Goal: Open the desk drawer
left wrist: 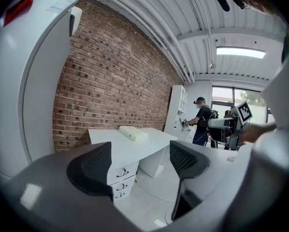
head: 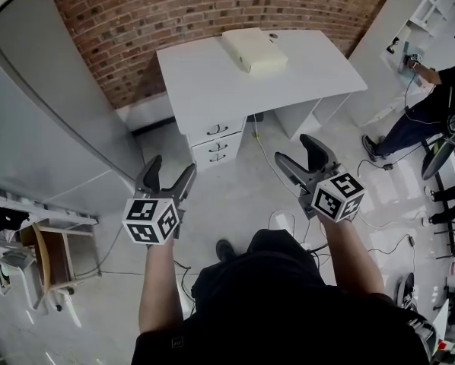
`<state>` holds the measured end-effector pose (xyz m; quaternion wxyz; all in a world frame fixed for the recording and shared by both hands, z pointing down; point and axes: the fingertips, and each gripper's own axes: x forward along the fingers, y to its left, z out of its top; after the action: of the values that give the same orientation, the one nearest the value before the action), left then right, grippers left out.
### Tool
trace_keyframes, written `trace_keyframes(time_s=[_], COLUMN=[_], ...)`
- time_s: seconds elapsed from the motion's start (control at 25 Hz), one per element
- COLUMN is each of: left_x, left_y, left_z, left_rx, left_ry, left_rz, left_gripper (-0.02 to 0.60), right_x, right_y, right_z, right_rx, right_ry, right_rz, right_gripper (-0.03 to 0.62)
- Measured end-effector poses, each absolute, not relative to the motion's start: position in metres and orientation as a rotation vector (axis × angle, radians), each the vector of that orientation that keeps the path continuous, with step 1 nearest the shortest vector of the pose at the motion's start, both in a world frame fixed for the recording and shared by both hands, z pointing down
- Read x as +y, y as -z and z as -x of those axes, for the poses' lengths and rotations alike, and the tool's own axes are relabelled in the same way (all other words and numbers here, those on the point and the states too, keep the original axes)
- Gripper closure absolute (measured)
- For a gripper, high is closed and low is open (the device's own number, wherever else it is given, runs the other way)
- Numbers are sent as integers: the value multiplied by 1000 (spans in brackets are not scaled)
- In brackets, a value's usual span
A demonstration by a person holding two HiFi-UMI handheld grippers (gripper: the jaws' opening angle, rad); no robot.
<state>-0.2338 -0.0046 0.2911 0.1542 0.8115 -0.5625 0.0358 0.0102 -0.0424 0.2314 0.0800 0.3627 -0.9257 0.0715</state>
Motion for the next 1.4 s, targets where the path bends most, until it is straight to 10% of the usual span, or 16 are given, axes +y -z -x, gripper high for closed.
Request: trace_keyframes(time_s=[1.4], left_x=[-193], left_y=[-400], left_z=[170], left_rx=[-1457], left_ry=[-440], left_rz=[-2147], left_gripper=[209], right_x=[-234], right_y=[-380], right_z=[19], right_rx=[-2754], right_ry=[-442], right_rz=[-710], right_gripper=[263])
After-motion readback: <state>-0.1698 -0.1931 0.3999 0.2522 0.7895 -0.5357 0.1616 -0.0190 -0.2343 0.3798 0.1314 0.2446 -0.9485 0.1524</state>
